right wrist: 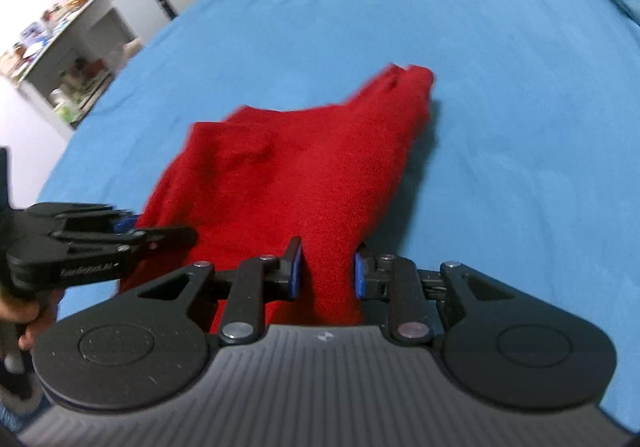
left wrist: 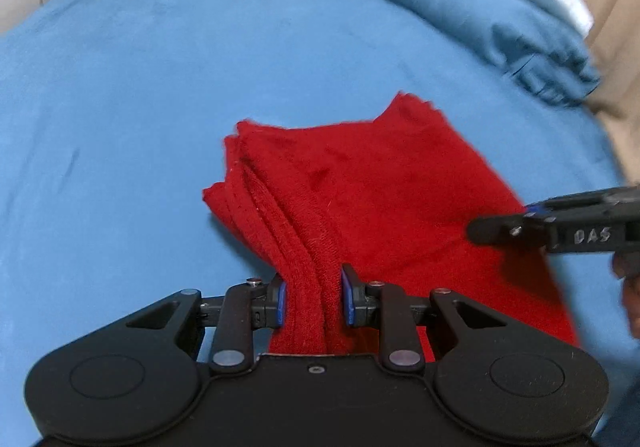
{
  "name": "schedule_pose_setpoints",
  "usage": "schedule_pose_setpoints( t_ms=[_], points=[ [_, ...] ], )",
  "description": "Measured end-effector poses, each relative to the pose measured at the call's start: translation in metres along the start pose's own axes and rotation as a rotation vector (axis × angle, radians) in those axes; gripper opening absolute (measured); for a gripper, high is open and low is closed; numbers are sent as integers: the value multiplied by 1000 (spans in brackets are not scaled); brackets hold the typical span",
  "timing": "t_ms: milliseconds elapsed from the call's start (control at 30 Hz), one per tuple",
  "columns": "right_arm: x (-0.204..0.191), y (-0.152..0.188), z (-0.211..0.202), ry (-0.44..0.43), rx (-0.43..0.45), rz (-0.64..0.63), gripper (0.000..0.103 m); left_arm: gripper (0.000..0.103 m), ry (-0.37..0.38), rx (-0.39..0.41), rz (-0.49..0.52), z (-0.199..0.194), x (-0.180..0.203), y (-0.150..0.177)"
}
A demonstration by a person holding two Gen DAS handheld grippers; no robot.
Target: Fold small clothes
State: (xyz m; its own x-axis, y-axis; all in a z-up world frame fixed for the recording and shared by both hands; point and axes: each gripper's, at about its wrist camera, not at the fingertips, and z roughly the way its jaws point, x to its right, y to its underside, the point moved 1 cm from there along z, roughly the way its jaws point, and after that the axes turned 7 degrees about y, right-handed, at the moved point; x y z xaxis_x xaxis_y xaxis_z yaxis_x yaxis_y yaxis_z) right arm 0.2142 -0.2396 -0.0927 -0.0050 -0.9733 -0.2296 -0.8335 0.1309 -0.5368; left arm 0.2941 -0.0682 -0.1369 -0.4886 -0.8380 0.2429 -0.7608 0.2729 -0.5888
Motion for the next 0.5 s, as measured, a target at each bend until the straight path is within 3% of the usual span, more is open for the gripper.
schedule_pose_setpoints(
  t_ms=[100,133,200,267,433,500],
  points=[
    [8,2,1,-22,4,43,47,33,-9,12,-18,-1,4,-5],
    [9,2,-2,-17,10,39,50,39,-24,13,-16,-3,5,-7],
    [7,2,-9,6,28,4,82,53,-59,26,-1,-11,7,2],
    [8,5,-24,49,88,-28,96,81,-121,63,29,-23,7,8],
    [12,14,-26,181,132,-61,97,84,-215,87,51,-23,-4,23],
    [13,20,-12,235,120,-85,96,86,-214,83,27,-16,-10,30]
  ],
)
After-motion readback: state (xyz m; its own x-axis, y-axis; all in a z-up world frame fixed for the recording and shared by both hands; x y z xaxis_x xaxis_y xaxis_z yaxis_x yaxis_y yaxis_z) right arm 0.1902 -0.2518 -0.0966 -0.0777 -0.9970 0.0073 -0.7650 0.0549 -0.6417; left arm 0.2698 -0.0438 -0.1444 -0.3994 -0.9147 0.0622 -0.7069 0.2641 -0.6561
